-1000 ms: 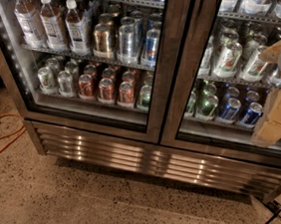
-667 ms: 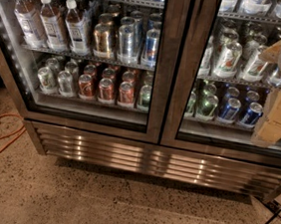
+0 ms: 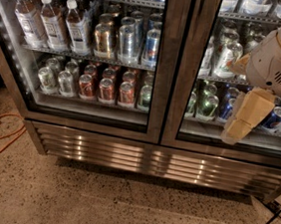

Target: Open right fridge door

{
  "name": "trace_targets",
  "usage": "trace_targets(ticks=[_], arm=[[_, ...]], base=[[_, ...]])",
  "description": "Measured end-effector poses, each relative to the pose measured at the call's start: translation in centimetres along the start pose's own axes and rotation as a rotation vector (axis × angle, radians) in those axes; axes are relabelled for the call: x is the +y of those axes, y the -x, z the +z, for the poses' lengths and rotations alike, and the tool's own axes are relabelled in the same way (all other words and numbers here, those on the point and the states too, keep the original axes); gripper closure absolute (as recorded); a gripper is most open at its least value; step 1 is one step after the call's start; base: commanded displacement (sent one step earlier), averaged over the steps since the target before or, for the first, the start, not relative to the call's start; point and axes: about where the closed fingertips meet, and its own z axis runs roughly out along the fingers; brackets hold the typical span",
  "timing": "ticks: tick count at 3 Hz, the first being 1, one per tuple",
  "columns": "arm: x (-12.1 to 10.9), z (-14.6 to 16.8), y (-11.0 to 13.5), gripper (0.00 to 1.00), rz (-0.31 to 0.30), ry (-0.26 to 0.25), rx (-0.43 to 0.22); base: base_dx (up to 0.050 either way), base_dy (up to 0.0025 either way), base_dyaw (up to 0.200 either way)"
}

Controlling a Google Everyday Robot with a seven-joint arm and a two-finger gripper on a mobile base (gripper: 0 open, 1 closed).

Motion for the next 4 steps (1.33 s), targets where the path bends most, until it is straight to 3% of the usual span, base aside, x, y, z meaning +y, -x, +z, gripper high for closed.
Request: trace_targets(ticks=[1,2,4], arm=[[-1.8,3.5,1.7,0.0,0.071,0.033,-0.116],[-1.8,3.5,1.7,0.0,0.071,0.033,-0.116],[-7.4,3.9,3.1,0.0,0.093,-0.084,-0.259]], base=[[0.0,0.0,0.0],[0.0,0.0,0.0],[0.0,0.0,0.0]])
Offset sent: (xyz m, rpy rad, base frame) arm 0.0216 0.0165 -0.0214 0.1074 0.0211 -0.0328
